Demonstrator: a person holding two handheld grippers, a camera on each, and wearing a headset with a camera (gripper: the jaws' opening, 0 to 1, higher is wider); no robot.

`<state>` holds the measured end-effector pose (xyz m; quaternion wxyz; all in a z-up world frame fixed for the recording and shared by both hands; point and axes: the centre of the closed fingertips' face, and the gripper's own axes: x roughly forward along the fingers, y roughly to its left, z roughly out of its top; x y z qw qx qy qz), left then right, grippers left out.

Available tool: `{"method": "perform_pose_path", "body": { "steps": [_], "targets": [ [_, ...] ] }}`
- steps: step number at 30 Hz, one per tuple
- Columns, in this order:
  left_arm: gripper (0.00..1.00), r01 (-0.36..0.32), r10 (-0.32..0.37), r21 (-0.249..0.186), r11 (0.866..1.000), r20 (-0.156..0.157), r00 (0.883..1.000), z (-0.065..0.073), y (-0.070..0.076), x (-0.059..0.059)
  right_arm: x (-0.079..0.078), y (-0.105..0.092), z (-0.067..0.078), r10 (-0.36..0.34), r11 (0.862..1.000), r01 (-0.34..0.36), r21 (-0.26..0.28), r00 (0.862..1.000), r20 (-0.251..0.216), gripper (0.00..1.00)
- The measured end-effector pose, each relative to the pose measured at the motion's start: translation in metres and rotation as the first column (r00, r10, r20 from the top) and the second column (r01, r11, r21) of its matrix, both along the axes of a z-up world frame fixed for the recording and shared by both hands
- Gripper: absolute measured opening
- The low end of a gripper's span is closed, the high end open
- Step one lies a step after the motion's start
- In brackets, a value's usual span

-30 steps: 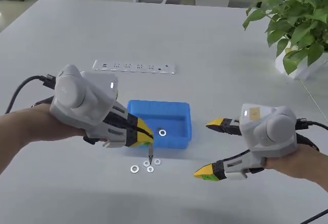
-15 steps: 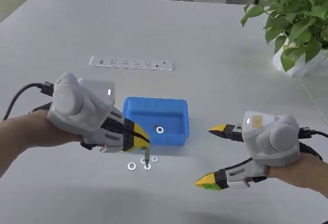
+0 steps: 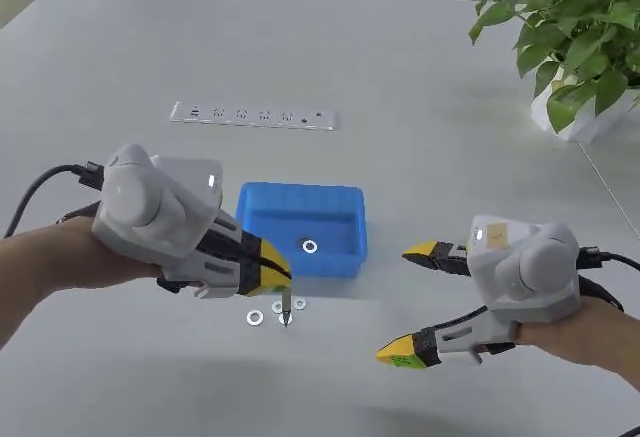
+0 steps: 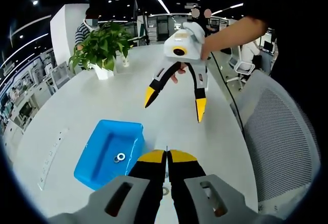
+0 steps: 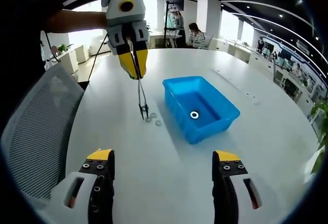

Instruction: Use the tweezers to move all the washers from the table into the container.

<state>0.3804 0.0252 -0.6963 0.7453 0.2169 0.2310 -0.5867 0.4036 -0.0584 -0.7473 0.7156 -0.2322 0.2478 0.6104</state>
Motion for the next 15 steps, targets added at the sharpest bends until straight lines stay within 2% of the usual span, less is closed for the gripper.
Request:
{"method": "perform_pose_path", "body": {
  "steps": [10,15],
  "targets": [
    [0.05,-0.007,0.007,-0.008,1.0,0.004,1.0,-0.0009,0.001,-0.0004,-0.0034,-0.0003,-0.0018,0.008,1.0,-0.008,-0.003,1.0,-0.005,0.77],
    [0.05,0.007,-0.007,-0.002,1.0,0.008,1.0,-0.0012,0.0046,-0.0033,-0.0053,0.0047,-0.001,0.035,0.999,-0.035,0.0,0.999,0.011,0.75]
  ]
}}
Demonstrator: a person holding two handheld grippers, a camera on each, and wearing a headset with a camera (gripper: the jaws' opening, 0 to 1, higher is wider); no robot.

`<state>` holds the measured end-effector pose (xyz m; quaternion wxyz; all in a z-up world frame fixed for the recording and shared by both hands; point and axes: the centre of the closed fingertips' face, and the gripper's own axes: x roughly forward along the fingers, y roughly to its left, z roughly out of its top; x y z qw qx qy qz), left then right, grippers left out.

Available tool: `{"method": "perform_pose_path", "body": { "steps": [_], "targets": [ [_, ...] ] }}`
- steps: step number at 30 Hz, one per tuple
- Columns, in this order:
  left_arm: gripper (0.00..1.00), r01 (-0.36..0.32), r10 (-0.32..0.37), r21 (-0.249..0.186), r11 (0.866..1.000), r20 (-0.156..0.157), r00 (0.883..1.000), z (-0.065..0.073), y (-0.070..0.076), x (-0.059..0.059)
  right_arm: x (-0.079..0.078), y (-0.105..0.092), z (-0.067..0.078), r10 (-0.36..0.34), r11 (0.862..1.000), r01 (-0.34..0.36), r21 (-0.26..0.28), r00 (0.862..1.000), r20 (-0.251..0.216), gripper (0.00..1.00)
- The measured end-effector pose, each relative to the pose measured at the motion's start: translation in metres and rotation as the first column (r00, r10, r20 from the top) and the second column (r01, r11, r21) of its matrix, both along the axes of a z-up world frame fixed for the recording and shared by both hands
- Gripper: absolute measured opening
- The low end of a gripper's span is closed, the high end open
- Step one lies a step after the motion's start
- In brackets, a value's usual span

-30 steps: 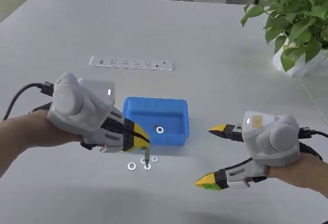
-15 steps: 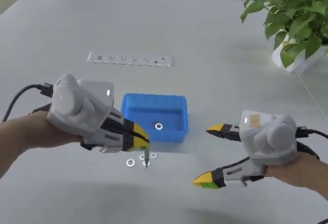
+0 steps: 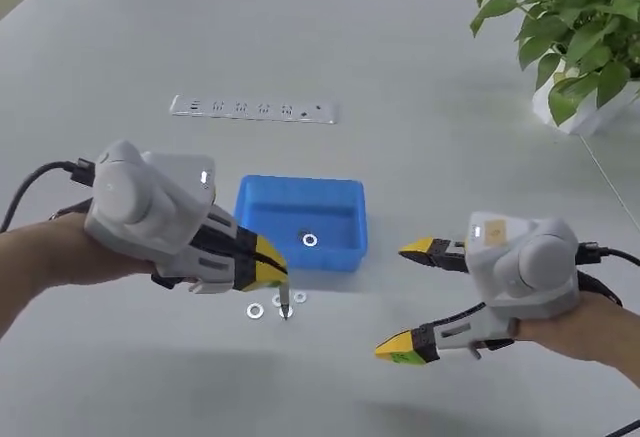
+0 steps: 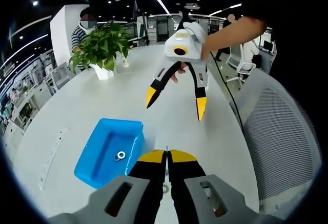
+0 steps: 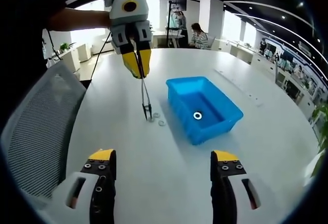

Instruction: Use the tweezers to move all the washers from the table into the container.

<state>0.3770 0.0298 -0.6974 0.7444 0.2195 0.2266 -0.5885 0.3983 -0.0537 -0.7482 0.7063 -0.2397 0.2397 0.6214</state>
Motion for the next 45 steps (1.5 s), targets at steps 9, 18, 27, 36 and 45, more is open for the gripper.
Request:
{"method": "perform_pose_path", "body": {
  "steps": [9,18,27,36,45],
  "targets": [
    [0.05,0.008,-0.008,0.002,1.0,-0.009,1.0,-0.001,0.003,-0.001,-0.004,0.026,0.002,0.062,0.998,-0.062,0.015,0.998,0.015,0.67],
    [0.05,0.012,-0.012,0.008,1.0,-0.012,1.0,-0.001,0.005,-0.001,-0.011,0.054,-0.002,0.158,0.987,-0.159,0.007,0.987,0.033,0.56],
    [0.05,0.018,-0.018,0.003,1.0,-0.017,1.0,-0.001,0.003,-0.001,-0.015,0.075,-0.01,0.22,0.975,-0.22,-0.008,0.974,0.047,0.41],
    [0.05,0.031,-0.03,0.011,0.999,-0.023,0.999,-0.001,0.002,-0.001,-0.015,0.092,-0.017,0.276,0.961,-0.275,-0.024,0.96,0.056,0.3],
    [0.05,0.044,-0.043,0.019,0.999,-0.027,0.999,-0.002,0.001,-0.001,-0.018,0.106,-0.025,0.307,0.951,-0.305,-0.04,0.951,0.046,0.22]
  ]
}}
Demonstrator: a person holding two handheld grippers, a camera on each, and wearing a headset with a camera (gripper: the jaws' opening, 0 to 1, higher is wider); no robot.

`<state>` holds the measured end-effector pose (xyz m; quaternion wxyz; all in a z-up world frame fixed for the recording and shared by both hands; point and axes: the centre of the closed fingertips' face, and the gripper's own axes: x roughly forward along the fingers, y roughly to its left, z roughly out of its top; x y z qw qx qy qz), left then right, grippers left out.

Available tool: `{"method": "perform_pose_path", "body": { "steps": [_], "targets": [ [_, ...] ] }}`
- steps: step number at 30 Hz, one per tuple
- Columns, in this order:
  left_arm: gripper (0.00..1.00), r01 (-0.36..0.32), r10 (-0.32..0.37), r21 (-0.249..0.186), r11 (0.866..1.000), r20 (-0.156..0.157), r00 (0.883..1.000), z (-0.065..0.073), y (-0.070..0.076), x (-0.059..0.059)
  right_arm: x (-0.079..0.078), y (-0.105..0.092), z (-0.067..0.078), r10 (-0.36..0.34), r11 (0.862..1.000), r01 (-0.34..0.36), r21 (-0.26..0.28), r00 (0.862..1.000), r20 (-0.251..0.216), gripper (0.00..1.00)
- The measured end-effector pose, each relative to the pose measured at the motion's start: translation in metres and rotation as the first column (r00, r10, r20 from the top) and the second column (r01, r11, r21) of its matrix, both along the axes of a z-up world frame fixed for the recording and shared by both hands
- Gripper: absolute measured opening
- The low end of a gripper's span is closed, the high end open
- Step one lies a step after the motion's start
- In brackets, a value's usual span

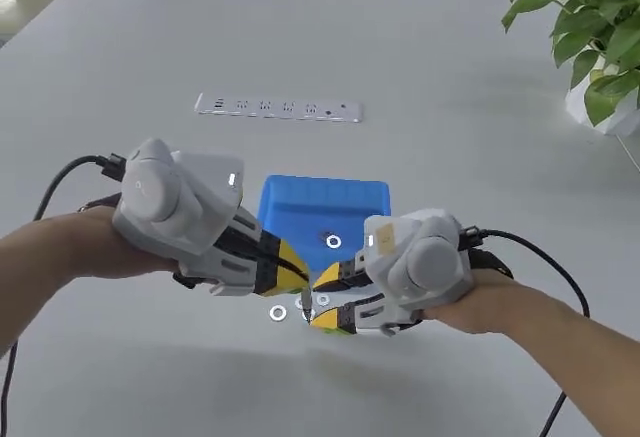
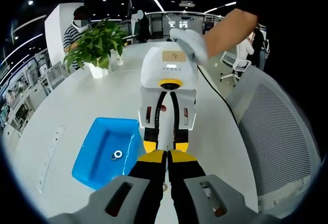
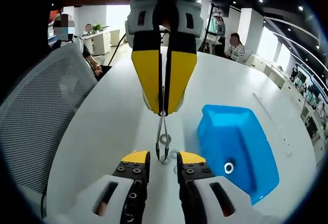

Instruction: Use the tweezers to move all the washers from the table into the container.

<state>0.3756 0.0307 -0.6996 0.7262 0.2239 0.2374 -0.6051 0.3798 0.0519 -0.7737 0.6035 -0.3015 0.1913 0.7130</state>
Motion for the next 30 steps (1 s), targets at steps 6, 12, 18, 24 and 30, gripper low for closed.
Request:
{"method": "perform_pose_path", "body": {
  "steps": [6,12,18,24,30],
  "targets": [
    [0.05,0.004,-0.004,0.004,1.0,0.0,1.0,-0.0013,0.0002,0.0016,-0.0027,0.0033,-0.0048,0.018,1.0,-0.018,-0.018,1.0,-0.003,0.17],
    [0.05,0.004,-0.004,0.005,1.0,-0.001,1.0,0.0002,-0.0028,-0.0007,-0.003,0.0037,-0.0069,0.016,0.999,-0.016,-0.029,1.0,-0.004,0.11],
    [0.05,0.006,-0.006,0.004,1.0,-0.003,1.0,0.0011,-0.0048,-0.0023,-0.0034,0.0029,-0.0074,-0.006,1.0,0.006,-0.023,1.0,-0.003,0.1],
    [0.05,0.005,-0.005,0.008,1.0,-0.004,1.0,0.0009,-0.0052,-0.003,-0.0022,0.0034,-0.0079,-0.025,0.999,0.025,-0.019,1.0,-0.006,0.09],
    [0.05,0.002,-0.001,0.017,1.0,-0.003,1.0,-0.0002,-0.004,-0.0027,-0.002,0.0041,-0.0081,-0.061,0.998,0.061,-0.01,0.998,-0.028,0.07]
  ]
}}
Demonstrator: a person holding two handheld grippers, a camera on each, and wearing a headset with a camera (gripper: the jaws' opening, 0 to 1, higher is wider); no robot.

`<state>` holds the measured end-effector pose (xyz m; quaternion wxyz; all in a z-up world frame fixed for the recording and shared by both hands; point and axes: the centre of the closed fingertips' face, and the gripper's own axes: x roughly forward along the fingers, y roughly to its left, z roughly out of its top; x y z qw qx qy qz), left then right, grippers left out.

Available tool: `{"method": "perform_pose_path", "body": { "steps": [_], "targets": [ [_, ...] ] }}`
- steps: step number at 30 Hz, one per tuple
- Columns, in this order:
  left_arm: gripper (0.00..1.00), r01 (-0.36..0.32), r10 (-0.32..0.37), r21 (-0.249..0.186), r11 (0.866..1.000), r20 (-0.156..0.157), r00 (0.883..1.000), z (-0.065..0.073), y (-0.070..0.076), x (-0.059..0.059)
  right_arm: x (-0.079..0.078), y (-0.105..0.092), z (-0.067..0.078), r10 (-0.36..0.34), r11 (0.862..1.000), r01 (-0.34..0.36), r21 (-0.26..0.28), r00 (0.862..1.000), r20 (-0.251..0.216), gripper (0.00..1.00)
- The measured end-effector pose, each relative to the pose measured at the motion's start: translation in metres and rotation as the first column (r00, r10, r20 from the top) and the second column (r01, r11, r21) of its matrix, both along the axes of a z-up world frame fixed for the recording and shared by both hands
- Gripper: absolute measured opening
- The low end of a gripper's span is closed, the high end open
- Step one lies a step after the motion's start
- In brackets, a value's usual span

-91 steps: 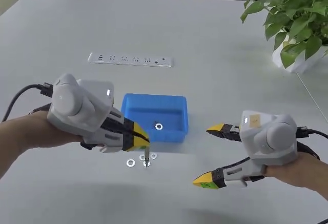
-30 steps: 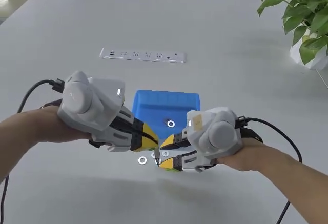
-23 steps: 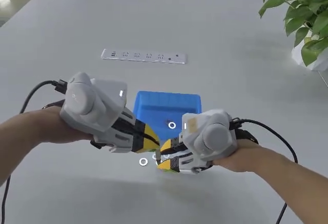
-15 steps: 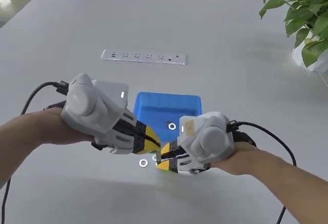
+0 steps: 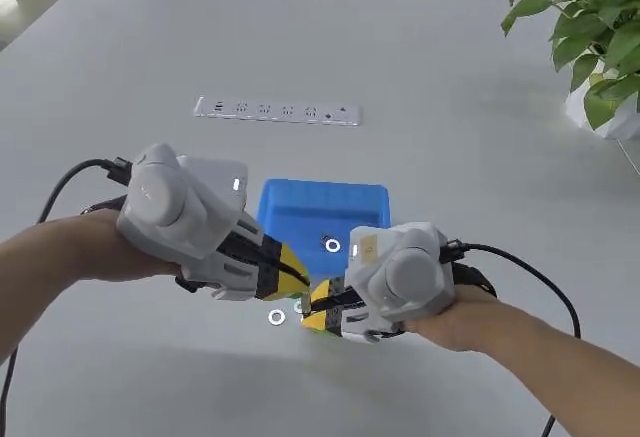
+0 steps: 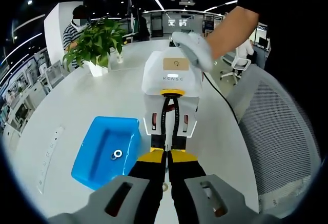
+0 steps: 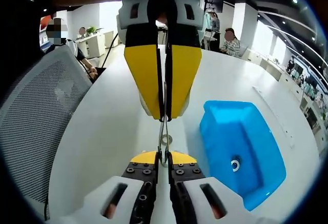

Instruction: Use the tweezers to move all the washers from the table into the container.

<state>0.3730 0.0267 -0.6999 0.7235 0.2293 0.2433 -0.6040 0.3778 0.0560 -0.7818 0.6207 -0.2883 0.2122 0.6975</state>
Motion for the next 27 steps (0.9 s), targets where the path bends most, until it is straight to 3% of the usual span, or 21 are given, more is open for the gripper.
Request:
{"method": "perform_pose_path", "body": {
  "steps": [20,27],
  "targets": [
    [0.09,-0.026,0.026,0.017,1.0,-0.002,1.0,-0.0033,0.0022,0.0027,0.0004,-0.0003,0.0003,-0.019,1.0,0.019,0.009,1.0,-0.013,0.06],
    [0.2,-0.086,0.086,-0.033,0.996,-0.014,0.996,0.0056,0.0071,0.0059,-0.0014,-0.0006,0.0007,-0.022,1.0,0.022,0.008,1.0,-0.017,0.06]
  ]
}}
